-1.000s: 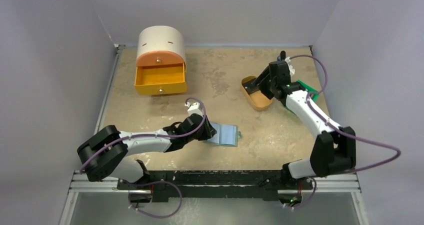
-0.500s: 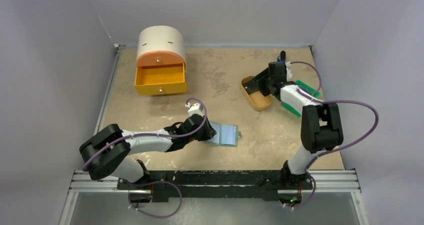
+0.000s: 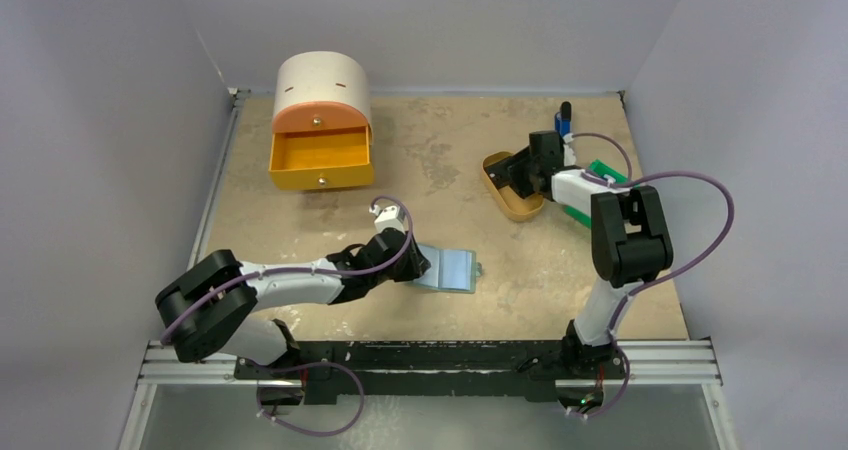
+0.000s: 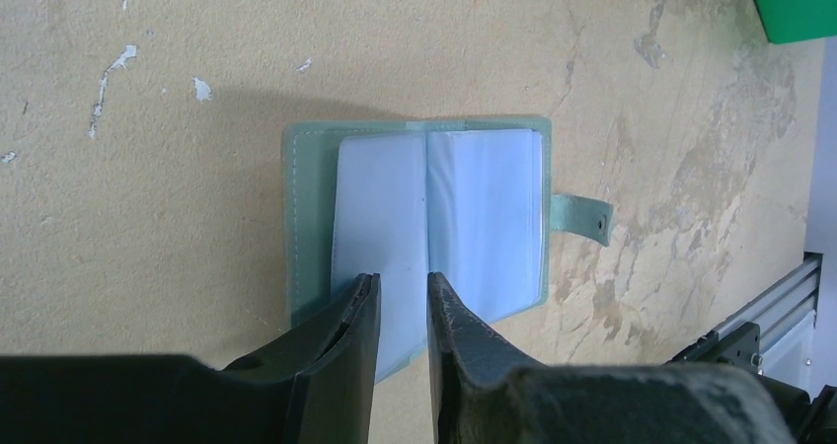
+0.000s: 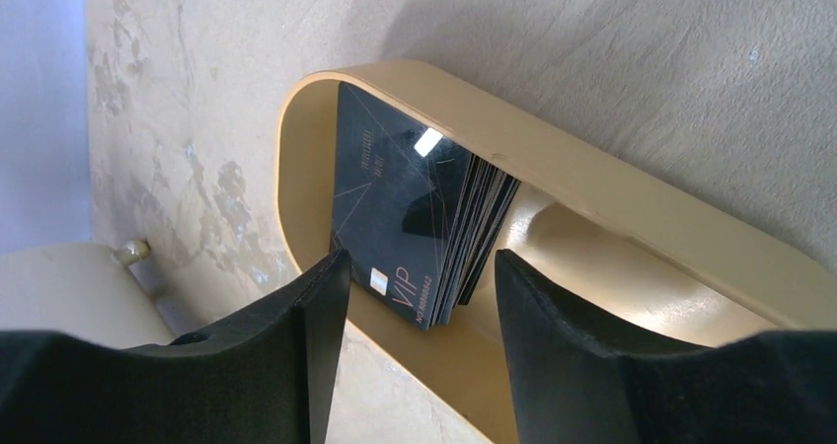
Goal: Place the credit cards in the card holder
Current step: Pick up the credit card from the storage box.
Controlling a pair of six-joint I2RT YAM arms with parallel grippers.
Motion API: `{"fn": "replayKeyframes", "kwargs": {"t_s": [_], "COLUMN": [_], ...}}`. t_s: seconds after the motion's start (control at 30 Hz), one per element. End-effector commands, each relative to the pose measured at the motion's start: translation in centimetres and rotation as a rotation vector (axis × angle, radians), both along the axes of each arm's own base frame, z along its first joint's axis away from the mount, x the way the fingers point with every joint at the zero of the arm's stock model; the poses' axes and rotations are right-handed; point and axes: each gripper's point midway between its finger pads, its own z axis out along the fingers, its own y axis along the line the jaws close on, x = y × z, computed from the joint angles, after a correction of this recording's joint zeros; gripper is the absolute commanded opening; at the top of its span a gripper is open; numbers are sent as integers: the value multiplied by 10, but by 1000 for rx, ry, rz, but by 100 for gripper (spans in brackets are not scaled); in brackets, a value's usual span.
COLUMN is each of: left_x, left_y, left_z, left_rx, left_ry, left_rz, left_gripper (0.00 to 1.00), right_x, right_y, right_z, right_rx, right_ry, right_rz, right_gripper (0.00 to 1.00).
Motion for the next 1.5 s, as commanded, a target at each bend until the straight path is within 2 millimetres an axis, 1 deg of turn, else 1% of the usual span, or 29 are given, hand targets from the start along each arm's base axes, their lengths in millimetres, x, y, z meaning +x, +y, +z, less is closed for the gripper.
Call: {"fn": "replayKeyframes", "kwargs": {"t_s": [0.0,0.13,0.27,0.5,0.73,1.03,1.17,1.33,1.4,1.47], "left_x": [8,8,8,8,6,6,6,5,5,5], "left_y": [-1,-1,0,-1,-1,0,0,0,0,0], "left_z": [17,17,15,15,11,12,11,11,11,11], "left_rx": [-14,-13,-10,-11,-18,-21,-22,-23,-24,-24], "left_ry": [-54,-52,-49,-48,-38,-36,-34,-33,-34,-34], "left_rz": [9,9,15,14,18,21,24,22,21,22], "left_gripper": [23,23,22,22,21,21,21,21,21,21], "right_x": [17,16,12,0,-7,-9,-6,-5,-5,-5], "right_y": [3,4,3,1,1,1,3,7,8,9], "right_z": [15,10,7,2,3,11,18,15,13,11], "right_rx": [23,25,17,11,13,12,16,25,29,32], "right_ry": [-54,-40,-38,-34,-39,-60,-77,-61,-54,-43], "right_rz": [-17,-13,-4,3,7,17,29,48,53,56], "right_gripper": [56,49,46,37,33,29,30,42,43,42]}}
